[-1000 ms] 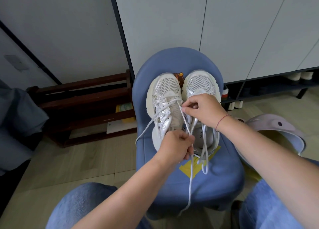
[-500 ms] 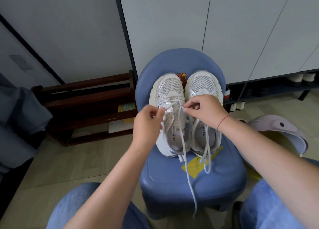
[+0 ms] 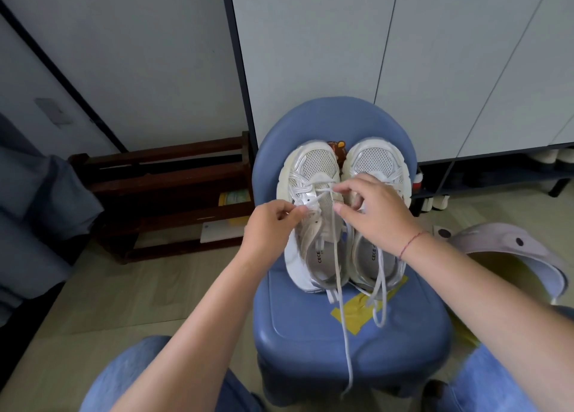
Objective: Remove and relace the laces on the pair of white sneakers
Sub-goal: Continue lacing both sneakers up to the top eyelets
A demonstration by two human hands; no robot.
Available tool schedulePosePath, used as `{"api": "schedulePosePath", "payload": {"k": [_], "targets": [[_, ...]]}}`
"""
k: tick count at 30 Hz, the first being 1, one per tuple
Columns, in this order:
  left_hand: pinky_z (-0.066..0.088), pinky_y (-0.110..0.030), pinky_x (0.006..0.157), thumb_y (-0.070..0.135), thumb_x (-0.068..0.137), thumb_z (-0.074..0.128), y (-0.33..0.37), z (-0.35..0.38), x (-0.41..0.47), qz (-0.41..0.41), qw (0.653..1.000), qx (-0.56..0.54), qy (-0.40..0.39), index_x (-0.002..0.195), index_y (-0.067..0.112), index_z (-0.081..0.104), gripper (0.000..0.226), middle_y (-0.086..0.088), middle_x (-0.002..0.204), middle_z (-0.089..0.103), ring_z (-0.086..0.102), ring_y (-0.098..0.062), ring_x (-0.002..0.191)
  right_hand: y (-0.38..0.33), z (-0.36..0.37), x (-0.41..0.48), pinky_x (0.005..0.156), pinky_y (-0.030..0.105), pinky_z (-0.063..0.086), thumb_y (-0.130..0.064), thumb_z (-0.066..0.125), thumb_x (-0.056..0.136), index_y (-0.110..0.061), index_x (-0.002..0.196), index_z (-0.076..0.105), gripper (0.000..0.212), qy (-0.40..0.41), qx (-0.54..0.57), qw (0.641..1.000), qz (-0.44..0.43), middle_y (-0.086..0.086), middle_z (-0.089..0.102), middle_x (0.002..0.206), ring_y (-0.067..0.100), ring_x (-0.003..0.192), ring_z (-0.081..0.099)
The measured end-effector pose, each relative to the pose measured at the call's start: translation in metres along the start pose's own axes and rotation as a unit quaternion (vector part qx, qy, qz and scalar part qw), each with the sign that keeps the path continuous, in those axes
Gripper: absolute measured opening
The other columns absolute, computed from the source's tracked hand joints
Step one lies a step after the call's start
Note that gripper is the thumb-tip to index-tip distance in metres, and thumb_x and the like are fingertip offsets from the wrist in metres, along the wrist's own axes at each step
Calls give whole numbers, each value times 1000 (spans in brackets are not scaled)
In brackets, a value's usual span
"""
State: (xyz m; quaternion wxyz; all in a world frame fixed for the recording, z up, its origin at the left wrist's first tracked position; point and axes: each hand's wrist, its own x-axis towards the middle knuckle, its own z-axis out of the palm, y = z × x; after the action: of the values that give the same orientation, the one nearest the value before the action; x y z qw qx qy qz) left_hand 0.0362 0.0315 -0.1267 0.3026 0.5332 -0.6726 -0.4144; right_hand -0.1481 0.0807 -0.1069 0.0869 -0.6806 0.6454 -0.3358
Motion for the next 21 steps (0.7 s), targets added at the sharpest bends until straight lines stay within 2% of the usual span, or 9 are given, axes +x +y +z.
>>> {"api": "schedulePosePath", "payload": {"k": [2, 4, 6, 10, 12, 14, 15, 18, 21], "targets": [[30, -18, 47, 32, 95, 63, 9, -3, -7, 39, 999, -15, -19, 76, 21, 68, 23, 12, 48, 47, 35, -3, 39, -17, -2, -4, 76, 10, 42, -15, 62, 88, -23, 127, 55, 40, -50, 61, 996, -33, -23, 46, 105, 3, 71, 56], [29, -15, 45, 27, 97, 62, 14, -4, -13, 58, 997, -36, -47, 77, 19, 69, 23, 12, 46, 47, 34, -2, 38, -31, 0, -8, 79, 9, 43, -8, 62, 87, -24, 131, 51, 49, -112, 115, 986, -51, -25, 51, 110, 1, 81, 57], [28, -15, 45, 25, 98, 60, 15, -6, -17, 60, 994, -56, -67, 75, 16, 69, 26, 12, 44, 44, 32, -2, 39, -34, 1, -9, 79, 11, 45, -10, 66, 85, -22, 118, 62, 36, -125, 130, 982, -50, -16, 63, 102, -1, 85, 59], [34, -14, 52, 29, 98, 57, 16, -18, -16, 39, 993, -87, -63, 72, 16, 68, 31, 10, 47, 38, 34, -7, 49, -12, -8, 4, 68, 12, 47, -20, 67, 86, -22, 85, 70, 4, -33, 193, 980, 39, -8, 67, 76, -1, 66, 58], [41, -14, 58, 31, 99, 55, 17, -25, -14, 28, 994, -99, -50, 74, 16, 67, 32, 11, 47, 36, 33, -7, 49, 3, -14, 12, 62, 16, 46, -17, 63, 90, -18, 82, 68, 10, 13, 308, 941, 140, -5, 62, 68, 3, 56, 52], [43, -17, 62, 32, 99, 54, 16, -27, -14, 18, 995, -95, -37, 75, 16, 67, 32, 13, 45, 35, 34, -5, 48, 12, -18, 18, 59, 21, 42, -12, 59, 92, -13, 79, 66, 15, 59, 419, 876, 231, 0, 58, 67, 8, 54, 45], [42, -20, 63, 32, 99, 55, 16, -27, -14, 17, 995, -89, -34, 75, 16, 68, 32, 13, 45, 36, 34, -6, 48, 14, -19, 19, 58, 22, 41, -9, 58, 93, -12, 79, 66, 16, 75, 425, 866, 253, 2, 59, 69, 9, 53, 43], [35, -21, 56, 30, 99, 57, 17, -21, -17, 29, 996, -75, -46, 70, 20, 67, 33, 11, 47, 36, 32, -8, 49, -3, -22, 12, 54, 18, 41, -3, 57, 90, -21, 99, 65, 22, 71, 250, 949, 179, -6, 63, 86, 0, 48, 43], [30, -25, 55, 29, 98, 59, 21, -14, -20, 45, 994, -71, -66, 69, 20, 70, 32, 8, 49, 37, 30, -15, 54, -39, -21, -1, 54, 17, 46, -5, 55, 91, -25, 128, 52, 43, -77, 217, 973, 24, -19, 61, 105, 3, 51, 53]]}}
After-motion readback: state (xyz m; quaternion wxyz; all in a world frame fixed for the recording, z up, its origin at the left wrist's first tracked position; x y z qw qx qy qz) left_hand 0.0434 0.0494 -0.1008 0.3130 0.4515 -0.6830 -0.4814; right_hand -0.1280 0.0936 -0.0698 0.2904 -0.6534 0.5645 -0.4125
